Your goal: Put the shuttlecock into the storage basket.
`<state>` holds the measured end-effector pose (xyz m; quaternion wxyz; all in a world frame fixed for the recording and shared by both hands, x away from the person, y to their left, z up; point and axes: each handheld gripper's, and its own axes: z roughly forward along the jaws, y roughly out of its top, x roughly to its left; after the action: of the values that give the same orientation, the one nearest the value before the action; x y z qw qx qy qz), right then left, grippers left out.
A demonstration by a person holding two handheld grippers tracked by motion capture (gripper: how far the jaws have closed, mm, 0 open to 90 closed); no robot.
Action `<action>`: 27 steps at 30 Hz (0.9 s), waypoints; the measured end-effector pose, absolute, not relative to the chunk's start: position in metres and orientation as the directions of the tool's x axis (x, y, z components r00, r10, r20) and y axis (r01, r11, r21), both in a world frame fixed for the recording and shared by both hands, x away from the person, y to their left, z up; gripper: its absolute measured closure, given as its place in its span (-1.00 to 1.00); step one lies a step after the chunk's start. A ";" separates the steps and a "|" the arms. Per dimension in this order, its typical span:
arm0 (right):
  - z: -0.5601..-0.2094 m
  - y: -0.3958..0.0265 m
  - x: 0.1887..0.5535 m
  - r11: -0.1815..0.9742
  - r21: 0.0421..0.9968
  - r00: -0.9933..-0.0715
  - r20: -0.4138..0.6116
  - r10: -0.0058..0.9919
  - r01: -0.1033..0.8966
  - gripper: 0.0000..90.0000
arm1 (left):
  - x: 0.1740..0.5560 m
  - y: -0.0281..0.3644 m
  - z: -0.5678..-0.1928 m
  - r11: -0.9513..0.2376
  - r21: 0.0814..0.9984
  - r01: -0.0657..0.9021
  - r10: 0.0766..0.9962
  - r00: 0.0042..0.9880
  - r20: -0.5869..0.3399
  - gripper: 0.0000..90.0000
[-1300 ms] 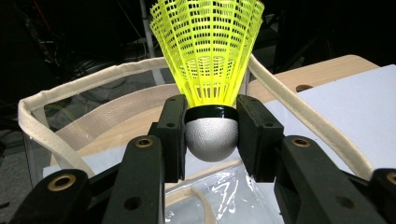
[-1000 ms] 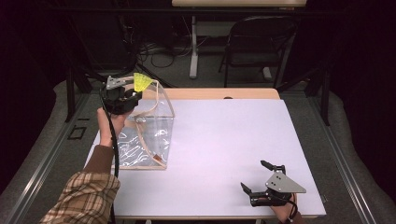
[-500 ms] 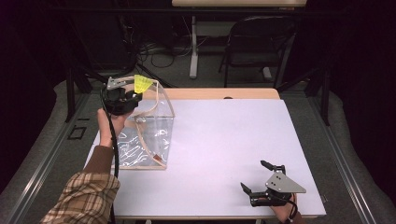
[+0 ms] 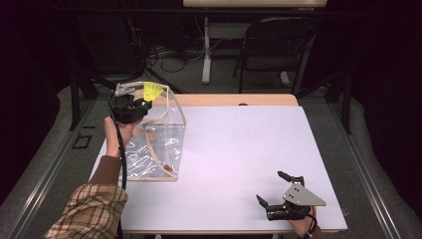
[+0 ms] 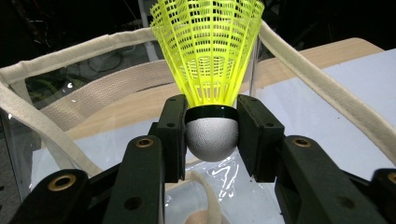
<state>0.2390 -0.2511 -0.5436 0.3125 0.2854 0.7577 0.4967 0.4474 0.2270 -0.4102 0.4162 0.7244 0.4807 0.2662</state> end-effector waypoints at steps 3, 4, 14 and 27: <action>-0.544 -0.251 0.239 0.344 0.931 -0.642 -0.190 0.743 0.122 -1.00 | 0.448 0.228 -0.411 -0.194 0.856 0.479 0.918 0.397 -0.015 0.43; -0.544 -0.251 0.239 0.344 0.931 -0.642 -0.191 0.743 0.121 -1.00 | 0.448 0.227 -0.412 -0.190 0.856 0.480 0.918 0.396 -0.019 0.43; -0.544 -0.251 0.239 0.344 0.931 -0.642 -0.190 0.743 0.122 -1.00 | 0.450 0.227 -0.415 -0.193 0.845 0.499 0.916 0.401 -0.028 0.43; -0.544 -0.251 0.239 0.345 0.931 -0.642 -0.191 0.742 0.121 -1.00 | 0.452 0.227 -0.419 -0.199 0.833 0.517 0.913 0.407 -0.035 0.43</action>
<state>0.2389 -0.2512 -0.5435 0.3126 0.2848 0.7580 0.4966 0.4521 0.2275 -0.4186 0.4047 0.7347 0.4864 0.2445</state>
